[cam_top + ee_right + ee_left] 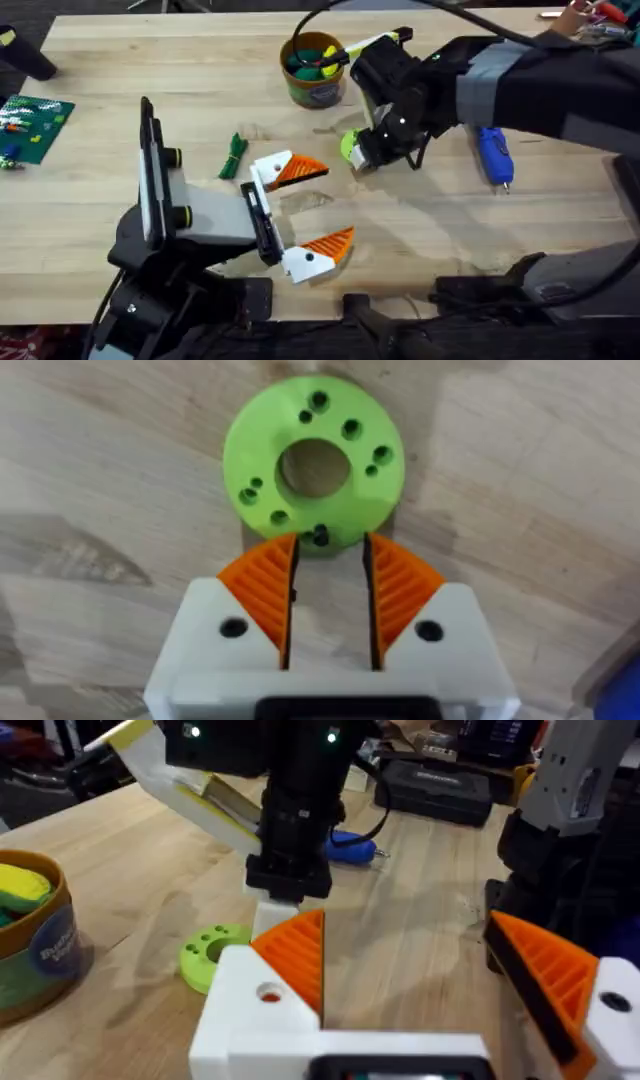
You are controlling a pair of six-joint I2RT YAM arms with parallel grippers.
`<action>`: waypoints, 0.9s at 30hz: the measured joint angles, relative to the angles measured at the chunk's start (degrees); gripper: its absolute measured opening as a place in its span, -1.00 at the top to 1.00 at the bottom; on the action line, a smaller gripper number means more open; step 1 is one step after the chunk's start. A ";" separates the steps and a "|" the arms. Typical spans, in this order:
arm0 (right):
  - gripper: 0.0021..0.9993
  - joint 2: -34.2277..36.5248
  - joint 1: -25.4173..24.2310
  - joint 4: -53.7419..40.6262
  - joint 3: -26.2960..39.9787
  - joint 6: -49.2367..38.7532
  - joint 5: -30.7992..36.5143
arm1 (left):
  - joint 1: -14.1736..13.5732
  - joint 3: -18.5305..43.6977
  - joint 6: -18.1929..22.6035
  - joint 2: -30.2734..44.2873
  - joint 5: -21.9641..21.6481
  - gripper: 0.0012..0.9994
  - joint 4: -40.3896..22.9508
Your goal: Pick up the gripper from the table and insert it into the empty holder that is missing its gripper. Then pick up a screw, insert it into the mounting hole, and use the screwdriver to tighten it. Finally, clean up the table by picking up the vegetable and placing it into the bucket.
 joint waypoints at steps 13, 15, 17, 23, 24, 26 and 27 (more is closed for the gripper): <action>0.25 0.00 0.06 1.00 0.07 -0.20 0.21 | 0.00 0.00 0.00 0.00 -0.03 -0.97 0.00; 0.25 0.11 0.06 1.15 0.28 -0.42 0.27 | 0.00 0.00 0.00 0.00 -0.03 -0.97 0.00; 0.25 0.44 0.06 1.44 0.58 -0.49 0.63 | 0.00 0.00 0.00 0.00 -0.05 -0.97 0.00; 0.25 1.03 0.06 1.97 1.25 -0.90 1.09 | 0.00 0.00 0.00 0.00 -0.06 -0.97 0.00; 0.25 1.04 0.06 1.94 1.31 -0.90 1.11 | 0.00 0.00 0.00 0.00 -0.06 -0.97 0.00; 0.25 1.08 0.06 1.65 1.62 -0.92 1.25 | 0.00 0.00 0.00 0.00 -0.06 -0.97 0.00; 0.25 1.08 0.06 1.43 1.83 -0.95 1.27 | 0.00 0.00 0.00 0.00 -0.06 -0.97 0.00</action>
